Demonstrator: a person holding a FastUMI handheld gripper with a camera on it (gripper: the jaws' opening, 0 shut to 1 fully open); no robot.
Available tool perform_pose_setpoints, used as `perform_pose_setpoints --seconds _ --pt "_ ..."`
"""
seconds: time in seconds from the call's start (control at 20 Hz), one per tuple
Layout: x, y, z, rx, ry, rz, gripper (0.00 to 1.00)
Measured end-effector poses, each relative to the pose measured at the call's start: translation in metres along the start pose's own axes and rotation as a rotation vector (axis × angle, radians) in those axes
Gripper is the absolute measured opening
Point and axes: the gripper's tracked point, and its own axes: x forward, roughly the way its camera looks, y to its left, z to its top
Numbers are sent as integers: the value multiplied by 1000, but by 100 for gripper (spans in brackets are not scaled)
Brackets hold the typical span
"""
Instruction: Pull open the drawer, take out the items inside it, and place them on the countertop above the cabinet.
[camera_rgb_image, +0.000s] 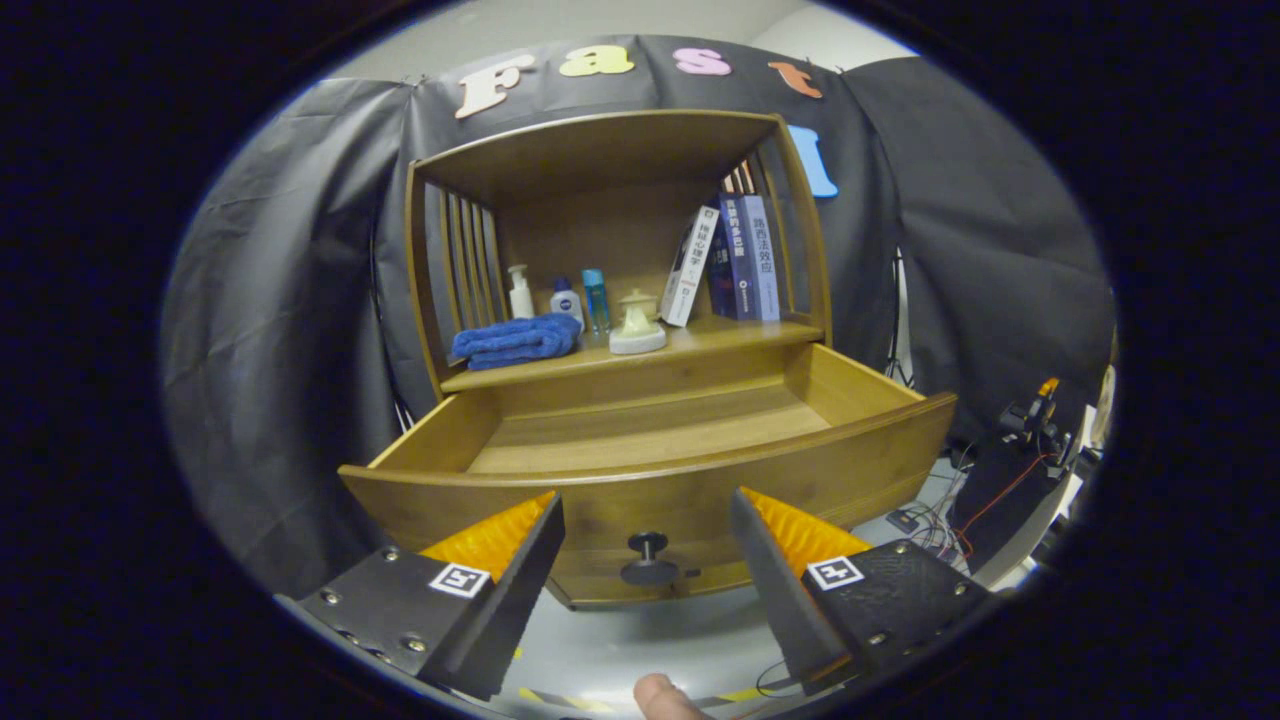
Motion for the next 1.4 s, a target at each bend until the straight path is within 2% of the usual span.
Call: perform_pose_setpoints --seconds 0.35,0.85,1.2,1.4 --pt "22 3 -29 31 61 19 99" --pt "51 6 -34 45 58 40 99" --pt "51 4 -43 -33 16 26 99" --pt "64 6 -41 -20 21 44 99"
